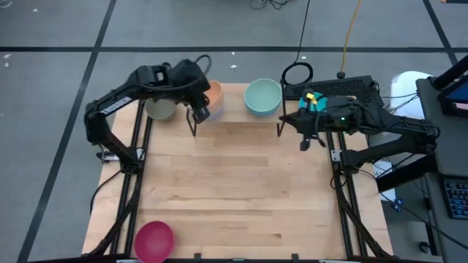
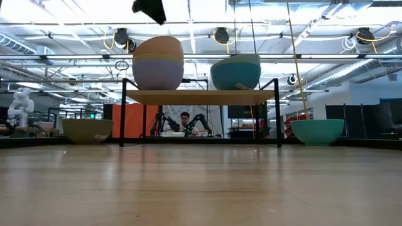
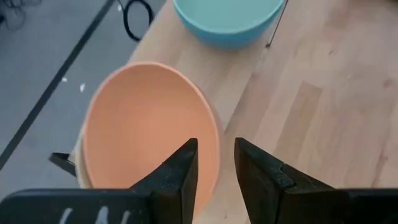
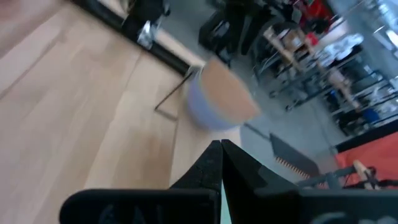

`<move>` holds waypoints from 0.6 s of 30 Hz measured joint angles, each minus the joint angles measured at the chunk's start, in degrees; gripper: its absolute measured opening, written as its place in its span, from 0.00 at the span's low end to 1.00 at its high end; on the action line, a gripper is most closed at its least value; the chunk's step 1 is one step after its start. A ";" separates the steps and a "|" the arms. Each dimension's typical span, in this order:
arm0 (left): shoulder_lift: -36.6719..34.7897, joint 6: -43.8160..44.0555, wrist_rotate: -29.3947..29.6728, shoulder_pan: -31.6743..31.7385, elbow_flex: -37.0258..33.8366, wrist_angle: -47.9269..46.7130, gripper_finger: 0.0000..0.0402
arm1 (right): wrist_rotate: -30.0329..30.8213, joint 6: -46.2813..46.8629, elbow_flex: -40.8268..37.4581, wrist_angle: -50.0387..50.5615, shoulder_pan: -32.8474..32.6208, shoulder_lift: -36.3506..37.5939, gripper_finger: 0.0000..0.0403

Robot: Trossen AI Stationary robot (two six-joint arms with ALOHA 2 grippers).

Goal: Place and stack bowls onto a shelf
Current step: Put the orange bowl on top of the light brown bowl on the shelf

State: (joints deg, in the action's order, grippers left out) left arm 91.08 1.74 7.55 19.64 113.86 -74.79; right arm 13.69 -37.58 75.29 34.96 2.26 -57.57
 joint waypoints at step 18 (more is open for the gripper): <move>-13.77 4.02 0.57 -1.14 0.00 1.71 0.28 | -18.38 8.38 0.00 -40.25 5.89 -22.62 0.00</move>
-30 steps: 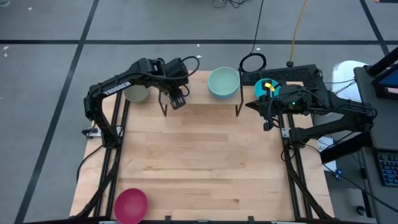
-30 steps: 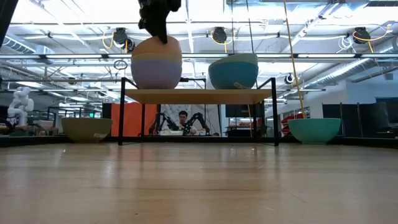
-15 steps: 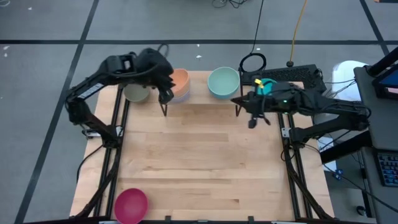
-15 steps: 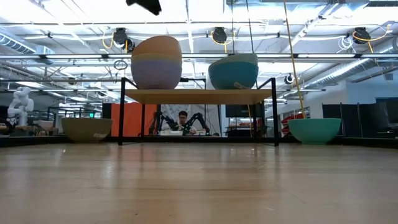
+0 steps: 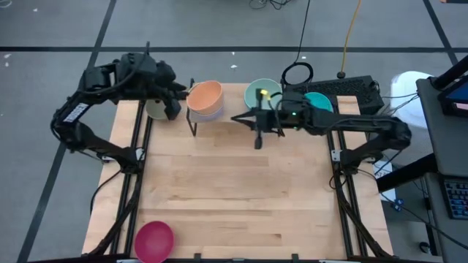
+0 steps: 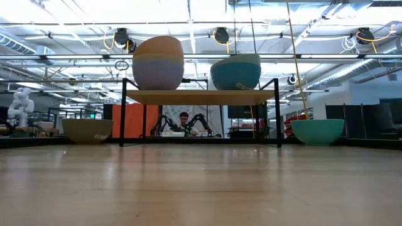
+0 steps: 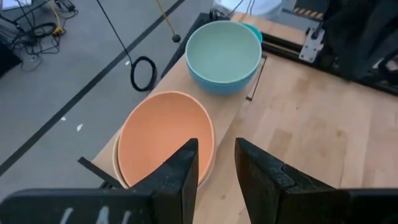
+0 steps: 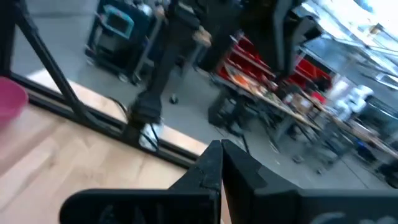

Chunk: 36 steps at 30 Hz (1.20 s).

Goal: Place and stack bowls onto a shelf
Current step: Put the orange bowl on top of the light brown bowl on the shelf

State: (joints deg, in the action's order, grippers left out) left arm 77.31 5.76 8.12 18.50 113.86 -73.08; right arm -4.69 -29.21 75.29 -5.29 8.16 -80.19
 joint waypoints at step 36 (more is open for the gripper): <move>-0.93 -1.55 -0.04 0.15 0.00 -5.20 0.28 | -18.02 10.53 12.83 -4.10 15.83 -22.00 0.00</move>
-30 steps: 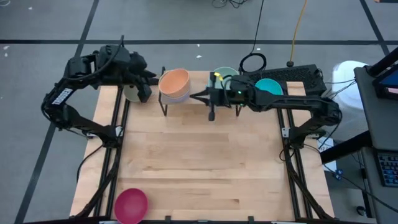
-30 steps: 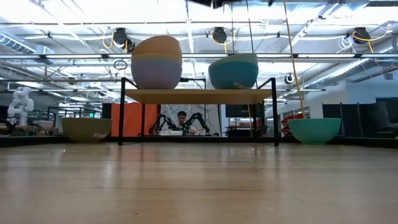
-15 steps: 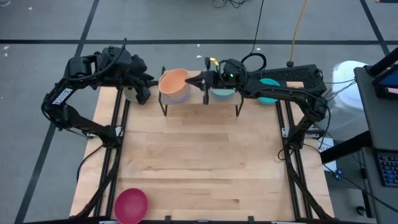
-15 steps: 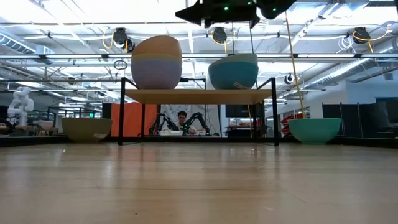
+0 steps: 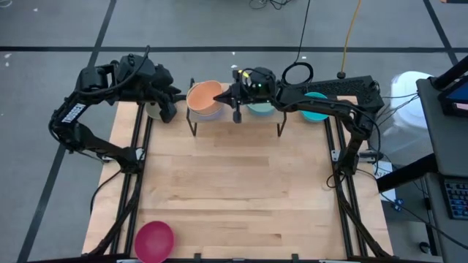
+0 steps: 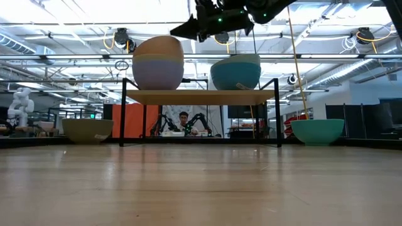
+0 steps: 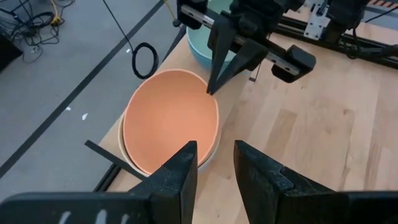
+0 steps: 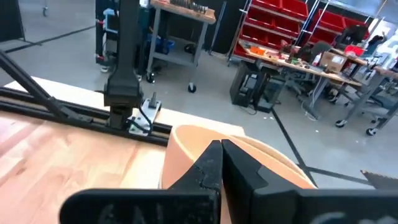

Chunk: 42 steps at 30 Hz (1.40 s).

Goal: Place and stack bowls onto a shelf
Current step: Put the orange bowl on top of the light brown bowl on the shelf, then stack the sky blue bowl on top of the light green bowl on the shelf

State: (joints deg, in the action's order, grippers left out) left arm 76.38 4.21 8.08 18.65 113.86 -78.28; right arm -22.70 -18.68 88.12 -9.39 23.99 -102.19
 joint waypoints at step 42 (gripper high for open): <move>0.28 -2.28 0.00 0.00 0.00 -7.18 0.28 | 25.09 -14.23 0.00 40.89 -6.33 20.69 0.00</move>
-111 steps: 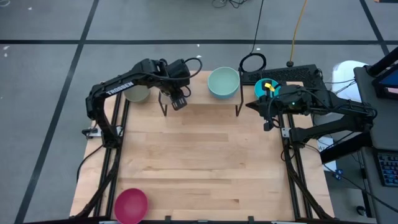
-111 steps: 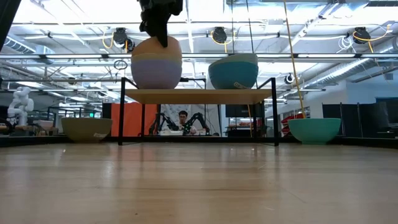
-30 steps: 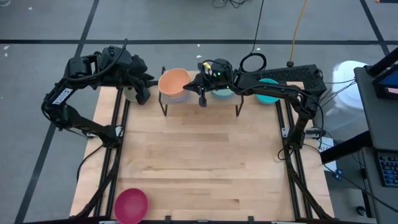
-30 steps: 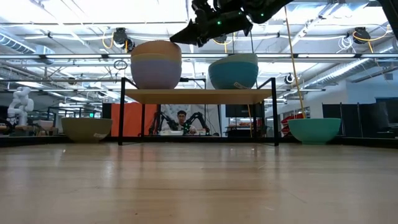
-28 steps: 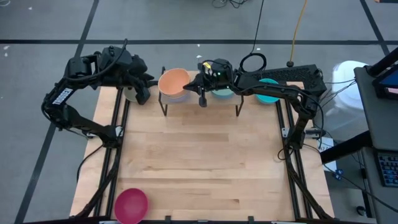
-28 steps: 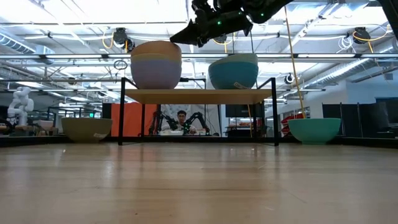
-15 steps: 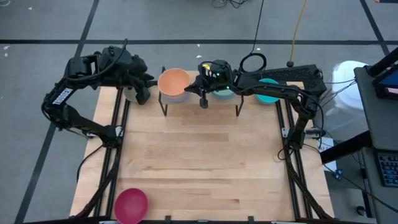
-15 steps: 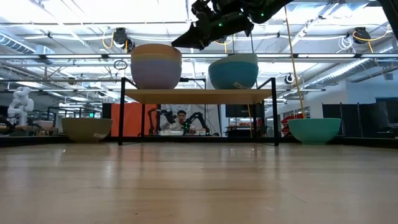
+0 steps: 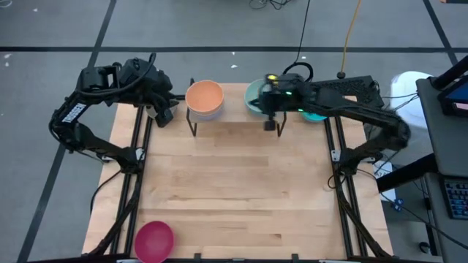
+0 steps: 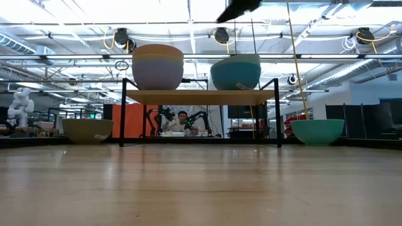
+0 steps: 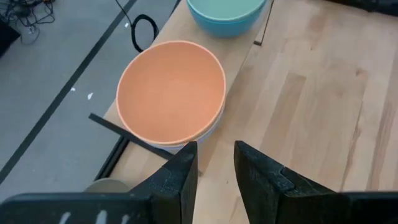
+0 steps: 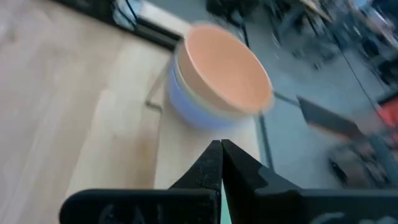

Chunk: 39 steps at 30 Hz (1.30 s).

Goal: Place and stack bowls onto a shelf
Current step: Stack the sky blue bowl on top of the light green bowl on the shelf

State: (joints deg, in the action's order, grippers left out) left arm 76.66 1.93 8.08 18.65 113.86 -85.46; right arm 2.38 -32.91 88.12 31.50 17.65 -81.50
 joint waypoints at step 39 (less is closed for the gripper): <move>-0.04 13.37 -0.02 0.00 0.00 -4.56 0.28 | 17.45 51.96 -0.02 52.55 5.20 17.65 0.22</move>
State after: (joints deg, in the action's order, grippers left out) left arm 76.62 15.30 8.05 18.65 113.86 -90.02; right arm 19.84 19.04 88.09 84.05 22.86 -63.85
